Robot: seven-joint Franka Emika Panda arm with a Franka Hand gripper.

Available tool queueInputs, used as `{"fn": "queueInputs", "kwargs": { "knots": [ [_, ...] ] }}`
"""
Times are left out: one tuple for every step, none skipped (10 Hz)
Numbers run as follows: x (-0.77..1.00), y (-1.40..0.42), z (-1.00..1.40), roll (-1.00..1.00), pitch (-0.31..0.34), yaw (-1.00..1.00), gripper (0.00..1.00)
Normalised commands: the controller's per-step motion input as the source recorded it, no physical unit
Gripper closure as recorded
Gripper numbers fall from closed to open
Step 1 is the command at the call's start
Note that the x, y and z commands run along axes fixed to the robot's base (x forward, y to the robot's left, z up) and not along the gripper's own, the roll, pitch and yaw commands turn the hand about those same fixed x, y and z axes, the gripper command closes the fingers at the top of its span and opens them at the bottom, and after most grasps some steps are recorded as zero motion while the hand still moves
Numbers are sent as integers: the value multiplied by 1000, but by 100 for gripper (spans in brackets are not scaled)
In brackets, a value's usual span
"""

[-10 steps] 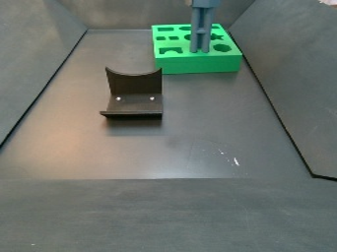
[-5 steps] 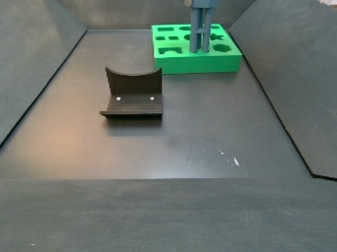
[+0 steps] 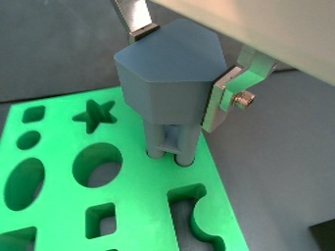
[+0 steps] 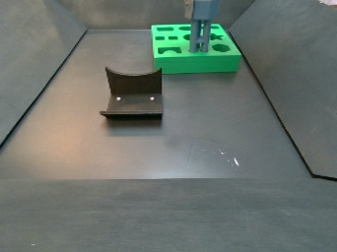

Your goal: Insert the 3 prong object.

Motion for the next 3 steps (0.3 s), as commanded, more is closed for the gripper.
{"fn": "queueInputs", "kwargs": {
  "knots": [
    [100, 0, -434, -29, 31, -126, 100],
    [46, 69, -237, -196, -29, -54, 100],
    [0, 0, 0, 0, 10, 0, 100]
  ]
}}
